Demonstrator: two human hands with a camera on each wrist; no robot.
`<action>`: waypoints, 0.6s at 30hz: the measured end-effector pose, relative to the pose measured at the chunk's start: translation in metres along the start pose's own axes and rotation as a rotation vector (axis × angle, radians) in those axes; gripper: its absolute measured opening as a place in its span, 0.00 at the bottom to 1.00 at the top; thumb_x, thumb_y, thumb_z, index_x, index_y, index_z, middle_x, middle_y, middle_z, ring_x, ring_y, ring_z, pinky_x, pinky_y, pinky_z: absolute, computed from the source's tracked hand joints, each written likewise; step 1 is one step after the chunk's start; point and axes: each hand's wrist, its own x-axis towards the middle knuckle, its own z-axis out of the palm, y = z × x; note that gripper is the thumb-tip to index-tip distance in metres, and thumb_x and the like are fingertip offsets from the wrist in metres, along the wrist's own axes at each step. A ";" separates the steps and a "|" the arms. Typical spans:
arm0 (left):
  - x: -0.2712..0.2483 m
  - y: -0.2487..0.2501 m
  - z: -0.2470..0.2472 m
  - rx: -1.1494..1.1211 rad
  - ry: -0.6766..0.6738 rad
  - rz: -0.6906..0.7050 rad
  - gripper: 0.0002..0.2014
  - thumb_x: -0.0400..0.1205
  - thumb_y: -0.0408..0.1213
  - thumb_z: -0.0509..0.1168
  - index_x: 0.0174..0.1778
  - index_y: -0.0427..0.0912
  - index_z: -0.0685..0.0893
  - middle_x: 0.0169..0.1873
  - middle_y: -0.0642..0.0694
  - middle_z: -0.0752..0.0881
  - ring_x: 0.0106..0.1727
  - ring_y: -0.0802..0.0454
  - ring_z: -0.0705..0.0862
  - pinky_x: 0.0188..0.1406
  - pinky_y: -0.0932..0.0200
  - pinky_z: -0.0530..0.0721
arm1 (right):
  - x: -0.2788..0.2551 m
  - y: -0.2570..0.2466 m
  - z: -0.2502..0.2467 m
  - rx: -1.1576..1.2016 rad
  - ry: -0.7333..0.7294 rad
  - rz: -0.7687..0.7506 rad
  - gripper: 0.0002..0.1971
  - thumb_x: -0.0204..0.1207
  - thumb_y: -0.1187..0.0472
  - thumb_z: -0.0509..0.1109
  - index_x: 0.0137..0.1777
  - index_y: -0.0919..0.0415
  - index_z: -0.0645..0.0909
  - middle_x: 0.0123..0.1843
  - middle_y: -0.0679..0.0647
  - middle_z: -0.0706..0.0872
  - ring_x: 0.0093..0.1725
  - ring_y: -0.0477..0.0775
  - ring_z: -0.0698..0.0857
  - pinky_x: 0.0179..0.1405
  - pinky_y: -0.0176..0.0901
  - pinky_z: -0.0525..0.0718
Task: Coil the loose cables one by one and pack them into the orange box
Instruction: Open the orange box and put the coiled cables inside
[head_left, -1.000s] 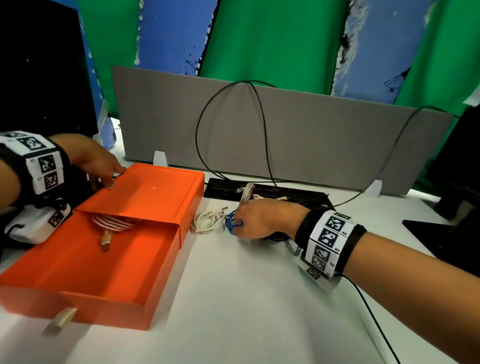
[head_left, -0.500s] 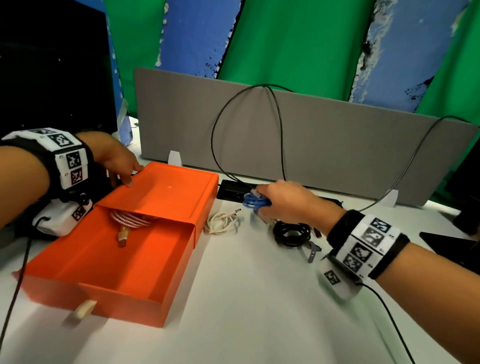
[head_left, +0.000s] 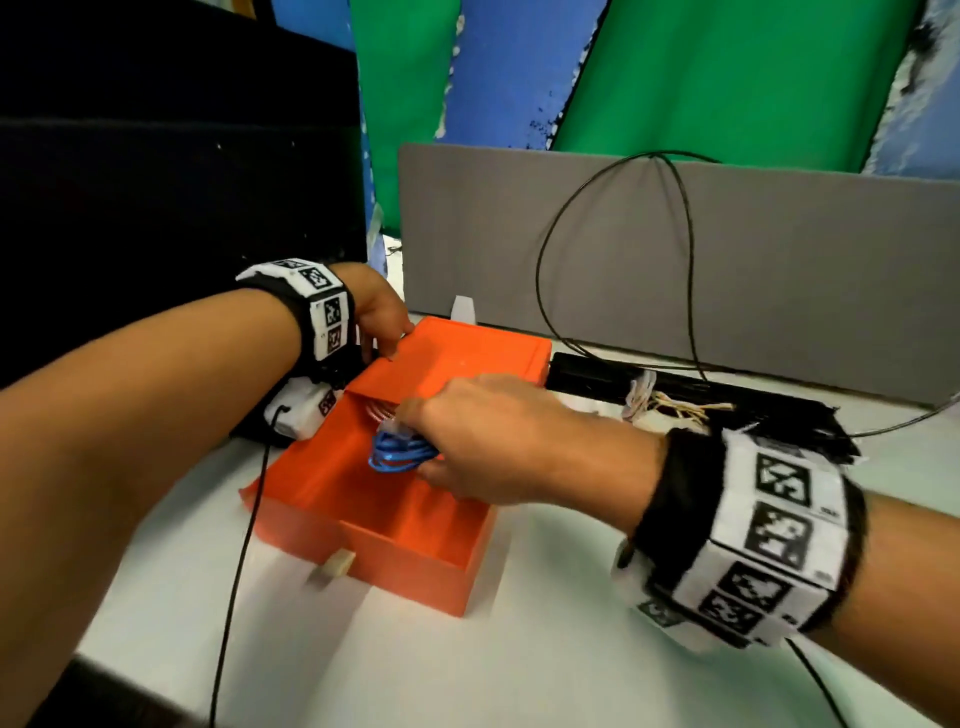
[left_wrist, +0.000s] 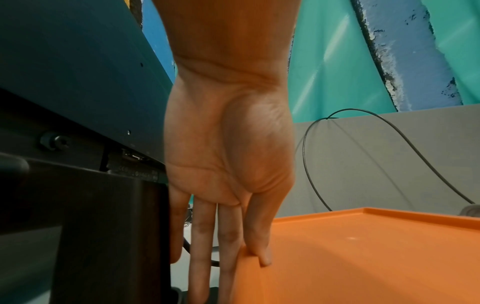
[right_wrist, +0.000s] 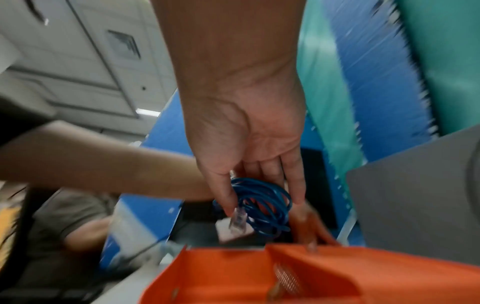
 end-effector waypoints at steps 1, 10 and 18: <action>0.000 0.000 0.000 0.011 -0.001 -0.002 0.34 0.86 0.28 0.62 0.87 0.39 0.52 0.74 0.34 0.75 0.65 0.36 0.85 0.61 0.44 0.84 | 0.009 -0.008 0.013 -0.039 -0.029 0.004 0.12 0.81 0.56 0.66 0.64 0.51 0.82 0.50 0.55 0.87 0.48 0.63 0.86 0.36 0.46 0.74; 0.000 -0.003 -0.003 0.017 -0.017 0.006 0.34 0.87 0.32 0.62 0.87 0.40 0.54 0.71 0.37 0.78 0.63 0.40 0.86 0.65 0.45 0.83 | 0.056 -0.013 0.085 -0.173 -0.180 0.266 0.17 0.84 0.72 0.59 0.66 0.61 0.83 0.64 0.60 0.87 0.64 0.67 0.86 0.54 0.62 0.88; -0.004 -0.002 -0.004 0.041 -0.009 0.003 0.32 0.87 0.35 0.63 0.86 0.41 0.56 0.70 0.39 0.80 0.60 0.44 0.88 0.66 0.45 0.83 | 0.063 -0.001 0.106 -0.198 -0.161 0.331 0.15 0.85 0.70 0.58 0.59 0.60 0.86 0.59 0.55 0.88 0.58 0.59 0.88 0.33 0.45 0.74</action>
